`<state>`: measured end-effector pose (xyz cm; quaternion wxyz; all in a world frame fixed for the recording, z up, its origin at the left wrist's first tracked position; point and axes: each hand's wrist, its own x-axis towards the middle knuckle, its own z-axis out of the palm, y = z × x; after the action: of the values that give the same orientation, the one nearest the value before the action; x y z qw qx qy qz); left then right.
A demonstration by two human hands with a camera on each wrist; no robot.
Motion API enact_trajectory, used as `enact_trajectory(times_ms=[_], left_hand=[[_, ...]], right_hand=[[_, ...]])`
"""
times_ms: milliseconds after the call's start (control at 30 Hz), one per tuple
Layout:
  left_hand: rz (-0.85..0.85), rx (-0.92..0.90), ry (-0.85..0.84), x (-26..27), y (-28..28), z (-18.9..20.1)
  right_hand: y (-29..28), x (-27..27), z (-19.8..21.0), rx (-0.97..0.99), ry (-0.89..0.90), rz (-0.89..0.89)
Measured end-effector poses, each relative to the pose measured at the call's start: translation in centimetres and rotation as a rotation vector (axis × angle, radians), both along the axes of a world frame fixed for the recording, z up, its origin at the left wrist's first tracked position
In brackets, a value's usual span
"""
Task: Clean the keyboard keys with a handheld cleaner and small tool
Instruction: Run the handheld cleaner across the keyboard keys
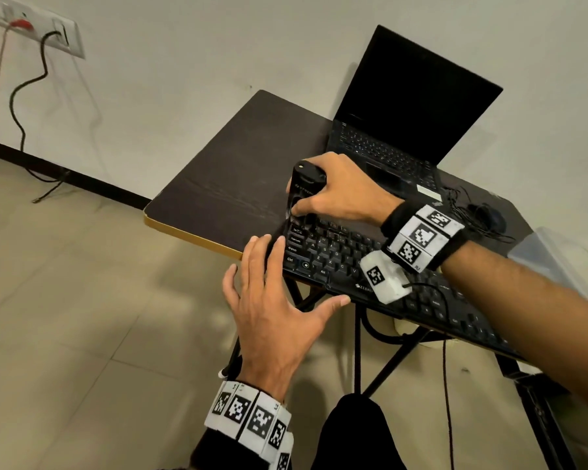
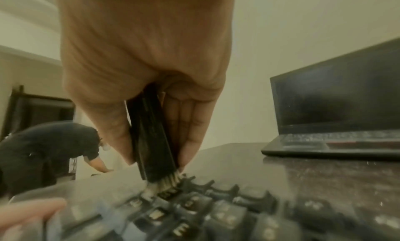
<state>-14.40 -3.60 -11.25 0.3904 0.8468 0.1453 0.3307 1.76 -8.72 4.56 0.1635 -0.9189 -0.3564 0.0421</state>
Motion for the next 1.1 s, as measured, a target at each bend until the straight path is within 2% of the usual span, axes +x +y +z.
enact_trajectory(times_ms=[267, 400, 433, 533, 600, 700, 867, 1000, 1100], left_hand=[[-0.001, -0.001, 0.011, 0.0, 0.0, 0.1], [-0.003, -0.006, 0.004, 0.0, 0.0, 0.2], [0.001, -0.004, 0.008, 0.1, 0.0, 0.2], [-0.009, 0.005, 0.021, 0.0, 0.0, 0.1], [-0.007, 0.006, 0.019, 0.0, 0.1, 0.1], [0.005, 0.009, 0.014, 0.0, 0.1, 0.2], [-0.003, 0.017, 0.019, -0.1, 0.0, 0.1], [0.006, 0.016, 0.013, 0.0, 0.0, 0.2], [0.007, 0.028, 0.004, -0.1, -0.1, 0.2]], right_hand=[[0.7, 0.4, 0.1, -0.043, -0.075, -0.058], [0.5, -1.7, -0.1, -0.023, 0.018, 0.065], [0.7, -1.7, -0.3, -0.035, -0.007, 0.072], [0.4, 0.2, 0.1, -0.014, -0.072, -0.040], [0.1, 0.6, 0.3, 0.004, -0.039, -0.055], [-0.6, -1.0, 0.0, 0.025, 0.067, 0.032], [-1.6, 0.4, 0.2, 0.039, 0.045, -0.054], [-1.8, -1.4, 0.1, -0.005, 0.100, 0.070], [-2.3, 0.4, 0.6, 0.025, 0.057, -0.031]])
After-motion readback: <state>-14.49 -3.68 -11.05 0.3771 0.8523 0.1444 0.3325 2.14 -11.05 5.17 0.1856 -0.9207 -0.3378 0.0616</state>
